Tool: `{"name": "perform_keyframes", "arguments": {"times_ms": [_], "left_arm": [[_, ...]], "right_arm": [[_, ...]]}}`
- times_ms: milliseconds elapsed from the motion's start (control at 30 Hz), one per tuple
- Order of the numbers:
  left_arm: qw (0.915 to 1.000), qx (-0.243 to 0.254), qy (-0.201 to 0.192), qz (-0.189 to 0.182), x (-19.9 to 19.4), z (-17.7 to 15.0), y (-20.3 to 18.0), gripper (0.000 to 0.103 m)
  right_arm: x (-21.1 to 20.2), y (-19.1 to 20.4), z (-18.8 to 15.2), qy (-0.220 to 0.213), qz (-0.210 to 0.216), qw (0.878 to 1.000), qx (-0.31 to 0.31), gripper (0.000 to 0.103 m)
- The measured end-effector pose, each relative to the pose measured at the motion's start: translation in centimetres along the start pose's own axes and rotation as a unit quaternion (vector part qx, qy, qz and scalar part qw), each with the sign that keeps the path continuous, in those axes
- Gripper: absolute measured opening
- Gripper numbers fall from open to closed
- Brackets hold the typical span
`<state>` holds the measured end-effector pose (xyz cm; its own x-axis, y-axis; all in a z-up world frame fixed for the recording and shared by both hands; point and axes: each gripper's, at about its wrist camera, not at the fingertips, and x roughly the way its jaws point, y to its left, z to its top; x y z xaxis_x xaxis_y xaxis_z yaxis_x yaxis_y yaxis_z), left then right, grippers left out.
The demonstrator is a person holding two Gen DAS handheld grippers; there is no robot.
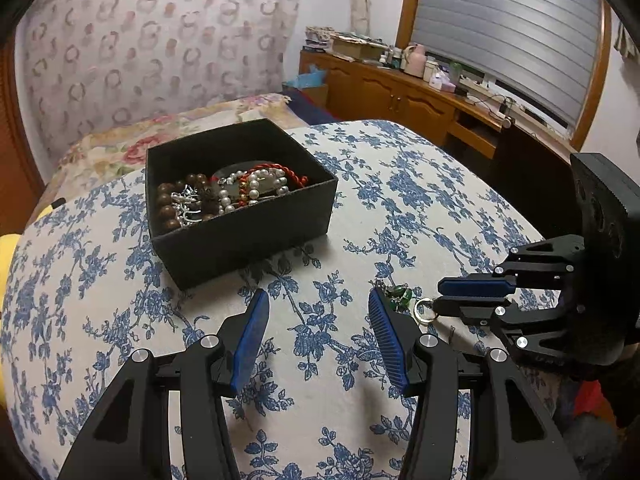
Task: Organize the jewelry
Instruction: 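Grasp the gold ring with the right tool and lift it, then close the left tool on the green pendant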
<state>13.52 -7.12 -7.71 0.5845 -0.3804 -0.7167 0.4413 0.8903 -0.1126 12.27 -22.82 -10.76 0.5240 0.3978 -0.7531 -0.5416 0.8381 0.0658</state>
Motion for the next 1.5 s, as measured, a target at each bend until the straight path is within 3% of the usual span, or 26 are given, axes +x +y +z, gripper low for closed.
{"name": "perform_keyframes", "arguments": {"times_ms": [67,167,533,667,1000,1400,1500], "left_arm": [[1.0000,0.000,0.000,-0.001,0.0,0.0,0.0,0.049],[1.0000,-0.002,0.002,-0.003,0.0,-0.1,0.1,0.049],[1.0000,-0.001,0.008,-0.005,0.6,-0.3,0.1,0.049],[0.9999,-0.001,0.010,-0.005,0.9,-0.3,-0.1,0.050],[0.9997,0.008,0.020,-0.010,1.5,-0.1,-0.7,0.049],[0.9973,0.045,0.043,-0.038,3.8,0.5,-3.7,0.049],[0.9964,0.055,0.049,-0.041,4.4,0.7,-4.5,0.044]], "right_arm": [[-0.3,0.0,-0.1,-0.002,0.001,1.000,0.001,0.015],[-0.4,0.1,-0.2,0.001,0.008,1.000,-0.002,0.032],[0.7,0.7,-0.4,0.016,-0.004,0.999,-0.033,0.033],[0.5,0.6,-0.3,0.012,0.001,0.999,-0.033,0.009],[-0.4,0.3,-0.5,0.000,-0.005,0.999,-0.031,0.009],[-1.9,-2.8,-1.0,-0.018,-0.033,0.999,0.001,0.009],[-2.0,-3.2,-1.2,-0.020,-0.033,0.999,0.006,0.009]]}}
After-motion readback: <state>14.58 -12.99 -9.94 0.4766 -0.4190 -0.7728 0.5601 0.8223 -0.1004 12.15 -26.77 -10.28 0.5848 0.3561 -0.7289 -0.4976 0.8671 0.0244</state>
